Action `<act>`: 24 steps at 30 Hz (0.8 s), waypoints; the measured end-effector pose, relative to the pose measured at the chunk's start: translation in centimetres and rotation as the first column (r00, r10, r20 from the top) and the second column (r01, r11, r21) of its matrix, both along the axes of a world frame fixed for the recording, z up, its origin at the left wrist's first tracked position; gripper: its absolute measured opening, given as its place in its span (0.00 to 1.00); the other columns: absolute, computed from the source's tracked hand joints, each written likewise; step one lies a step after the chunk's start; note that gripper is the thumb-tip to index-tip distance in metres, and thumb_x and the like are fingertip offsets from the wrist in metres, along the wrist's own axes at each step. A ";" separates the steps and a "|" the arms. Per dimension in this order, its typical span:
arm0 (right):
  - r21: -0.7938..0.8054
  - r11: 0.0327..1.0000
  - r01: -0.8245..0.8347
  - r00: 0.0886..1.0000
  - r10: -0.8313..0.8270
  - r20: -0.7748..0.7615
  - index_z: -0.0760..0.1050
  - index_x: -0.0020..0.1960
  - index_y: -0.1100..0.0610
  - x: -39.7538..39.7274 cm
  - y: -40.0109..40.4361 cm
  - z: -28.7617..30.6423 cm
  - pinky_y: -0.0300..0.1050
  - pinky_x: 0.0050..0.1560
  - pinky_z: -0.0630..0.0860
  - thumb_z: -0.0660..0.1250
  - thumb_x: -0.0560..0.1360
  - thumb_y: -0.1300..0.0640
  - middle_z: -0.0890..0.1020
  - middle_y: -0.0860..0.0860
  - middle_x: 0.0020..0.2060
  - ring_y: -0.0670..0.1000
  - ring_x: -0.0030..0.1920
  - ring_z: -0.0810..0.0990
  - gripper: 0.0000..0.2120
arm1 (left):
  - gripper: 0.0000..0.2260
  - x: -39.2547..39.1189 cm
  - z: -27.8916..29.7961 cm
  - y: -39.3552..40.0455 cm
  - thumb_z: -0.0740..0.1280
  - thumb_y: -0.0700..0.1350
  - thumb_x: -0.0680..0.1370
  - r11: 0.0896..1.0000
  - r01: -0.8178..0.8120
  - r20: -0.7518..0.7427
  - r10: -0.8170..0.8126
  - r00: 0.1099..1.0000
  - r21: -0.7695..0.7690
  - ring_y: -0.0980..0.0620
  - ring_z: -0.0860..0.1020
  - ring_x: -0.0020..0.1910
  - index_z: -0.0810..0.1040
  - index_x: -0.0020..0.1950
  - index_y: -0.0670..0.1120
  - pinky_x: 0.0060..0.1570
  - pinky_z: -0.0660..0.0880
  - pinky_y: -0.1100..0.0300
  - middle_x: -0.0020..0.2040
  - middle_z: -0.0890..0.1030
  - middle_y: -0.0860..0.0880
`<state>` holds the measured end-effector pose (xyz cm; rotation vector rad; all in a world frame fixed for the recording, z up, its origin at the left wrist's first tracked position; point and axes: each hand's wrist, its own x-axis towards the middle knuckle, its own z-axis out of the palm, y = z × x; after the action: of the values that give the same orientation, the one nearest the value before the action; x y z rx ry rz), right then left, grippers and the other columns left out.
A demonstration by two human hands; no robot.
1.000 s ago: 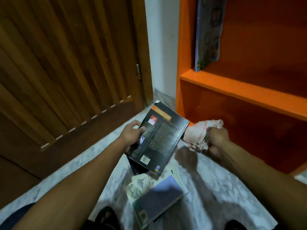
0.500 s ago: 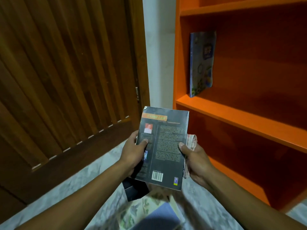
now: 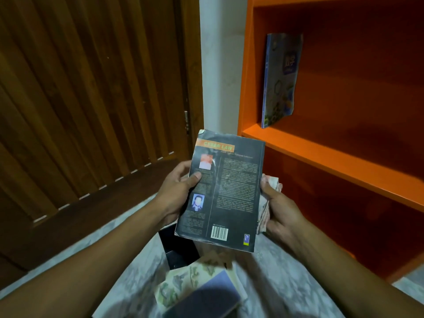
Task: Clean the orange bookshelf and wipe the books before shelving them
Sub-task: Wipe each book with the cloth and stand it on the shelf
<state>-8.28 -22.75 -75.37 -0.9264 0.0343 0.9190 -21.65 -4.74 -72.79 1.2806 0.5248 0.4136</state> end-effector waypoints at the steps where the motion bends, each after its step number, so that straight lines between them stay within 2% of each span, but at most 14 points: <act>1: 0.000 0.999 0.038 0.998 -0.038 -0.052 0.79 0.57 0.63 0.3 -0.1 0.1 0.67 0.64 0.73 0.64 0.80 0.52 0.84 0.64 0.55 0.63 0.56 0.83 0.15 | 0.11 -0.1 0.3 0.0 0.63 0.39 0.83 1.000 0.006 0.017 -0.007 1.000 0.009 0.42 0.85 0.46 0.75 0.64 0.47 0.41 0.83 0.49 0.51 0.86 0.40; 3: -0.018 0.992 0.123 0.987 -0.124 -0.104 0.77 0.58 0.64 1.0 -0.3 0.5 0.69 0.64 0.72 0.62 0.81 0.53 0.84 0.65 0.54 0.65 0.56 0.82 0.15 | 0.10 -0.1 0.5 0.1 0.63 0.39 0.83 0.999 0.013 0.037 -0.014 0.999 0.033 0.42 0.85 0.45 0.75 0.64 0.47 0.40 0.83 0.50 0.49 0.86 0.41; 6: -0.027 0.959 0.281 0.957 -0.282 -0.067 0.76 0.59 0.61 2.4 -0.8 1.9 0.71 0.57 0.75 0.61 0.82 0.53 0.84 0.62 0.55 0.64 0.54 0.83 0.13 | 0.10 -0.3 0.7 0.3 0.62 0.39 0.83 0.997 0.010 0.038 -0.012 0.999 0.072 0.45 0.86 0.44 0.75 0.63 0.48 0.39 0.83 0.52 0.46 0.87 0.44; 8: 0.029 0.917 0.398 0.914 -0.400 0.072 0.76 0.60 0.56 3.2 -1.0 3.2 0.70 0.56 0.77 0.61 0.82 0.53 0.84 0.59 0.56 0.62 0.54 0.84 0.11 | 0.11 -0.3 0.6 0.4 0.62 0.39 0.83 0.993 0.018 0.028 -0.022 0.999 0.114 0.45 0.86 0.45 0.75 0.64 0.48 0.42 0.82 0.50 0.47 0.87 0.45; 9: 0.056 0.886 0.460 0.863 -0.461 0.208 0.75 0.59 0.52 3.4 -1.0 3.9 0.67 0.55 0.78 0.61 0.83 0.52 0.84 0.56 0.56 0.59 0.54 0.84 0.08 | 0.11 -0.4 0.6 0.3 0.62 0.40 0.83 0.991 0.026 0.022 -0.029 0.999 0.134 0.45 0.86 0.45 0.75 0.64 0.48 0.44 0.82 0.50 0.48 0.87 0.45; 10: 0.069 0.851 0.521 0.762 -0.500 0.411 0.74 0.56 0.48 3.4 -1.1 4.8 0.63 0.53 0.80 0.60 0.83 0.52 0.84 0.52 0.54 0.54 0.53 0.84 0.05 | 0.11 -0.3 0.4 0.2 0.61 0.40 0.83 0.989 0.035 0.016 -0.038 0.999 0.147 0.45 0.86 0.46 0.76 0.64 0.49 0.44 0.81 0.49 0.49 0.86 0.44; 11: 0.062 0.815 0.575 0.603 -0.475 0.641 0.71 0.53 0.45 3.4 -1.1 5.5 0.59 0.51 0.81 0.59 0.83 0.50 0.82 0.47 0.51 0.48 0.52 0.83 0.03 | 0.11 -0.3 0.4 -0.2 0.61 0.41 0.83 0.986 0.049 0.011 -0.051 0.999 0.157 0.44 0.85 0.47 0.76 0.64 0.49 0.45 0.81 0.49 0.50 0.86 0.44; 12: 0.058 0.798 0.600 0.418 -0.375 0.828 0.69 0.52 0.44 3.1 -1.0 6.0 0.56 0.48 0.79 0.58 0.83 0.49 0.80 0.45 0.48 0.43 0.49 0.81 0.02 | 0.10 -0.1 0.4 -0.6 0.61 0.41 0.84 0.985 0.058 0.015 -0.062 0.998 0.162 0.44 0.85 0.47 0.77 0.63 0.49 0.45 0.81 0.49 0.51 0.86 0.43; 13: 0.052 0.805 0.591 0.257 -0.250 0.934 0.69 0.52 0.47 2.9 -0.7 6.1 0.54 0.45 0.76 0.59 0.83 0.49 0.78 0.44 0.46 0.43 0.46 0.79 0.03 | 0.10 0.1 0.3 -1.1 0.61 0.41 0.84 0.985 0.064 0.030 -0.070 0.997 0.160 0.44 0.85 0.47 0.77 0.63 0.48 0.45 0.81 0.49 0.51 0.86 0.42; 15: -0.014 0.842 0.539 0.080 -0.035 0.996 0.68 0.55 0.53 2.6 0.1 4.7 0.51 0.43 0.72 0.61 0.83 0.54 0.79 0.48 0.48 0.52 0.49 0.78 0.04 | 0.11 0.5 0.2 -2.0 0.61 0.40 0.83 0.989 0.059 0.066 -0.069 0.995 0.135 0.45 0.84 0.45 0.77 0.64 0.47 0.44 0.82 0.51 0.50 0.85 0.41; 17: -0.096 0.840 0.534 0.027 0.096 0.995 0.69 0.60 0.56 2.3 0.6 2.7 0.46 0.45 0.67 0.61 0.82 0.60 0.80 0.54 0.56 0.58 0.56 0.78 0.08 | 0.11 0.7 0.1 -2.6 0.62 0.40 0.83 0.993 0.042 0.100 -0.053 0.994 0.106 0.46 0.84 0.44 0.77 0.65 0.46 0.44 0.82 0.51 0.50 0.85 0.40; 20: -0.226 0.881 0.416 0.040 0.230 0.972 0.69 0.68 0.57 0.7 0.3 0.7 0.49 0.56 0.73 0.61 0.80 0.65 0.79 0.58 0.64 0.60 0.62 0.77 0.17 | 0.11 0.9 0.0 -2.8 0.61 0.39 0.83 0.999 -0.002 0.144 -0.004 0.989 0.043 0.44 0.82 0.46 0.78 0.63 0.46 0.48 0.81 0.47 0.52 0.83 0.39; 22: -0.240 0.910 0.338 -0.047 0.271 0.962 0.66 0.67 0.51 -1.0 0.1 -0.3 0.43 0.60 0.68 0.59 0.76 0.67 0.76 0.57 0.68 0.58 0.66 0.74 0.22 | 0.10 1.1 0.0 -2.5 0.60 0.39 0.83 0.998 -0.064 0.162 0.067 0.984 -0.020 0.45 0.82 0.44 0.79 0.60 0.48 0.46 0.81 0.49 0.50 0.84 0.41; 24: -0.243 0.936 0.253 -0.161 0.288 0.944 0.66 0.65 0.51 -2.8 -0.2 -1.2 0.39 0.61 0.65 0.57 0.72 0.69 0.74 0.58 0.69 0.54 0.68 0.70 0.24 | 0.11 1.2 -0.1 -1.8 0.60 0.40 0.84 0.988 -0.139 0.154 0.148 0.977 -0.069 0.47 0.83 0.43 0.80 0.58 0.49 0.43 0.82 0.50 0.49 0.85 0.43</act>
<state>-11.04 -22.91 -76.56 -1.8400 -1.3145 -0.1348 -20.44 -6.57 -72.84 1.1465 0.4922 0.6119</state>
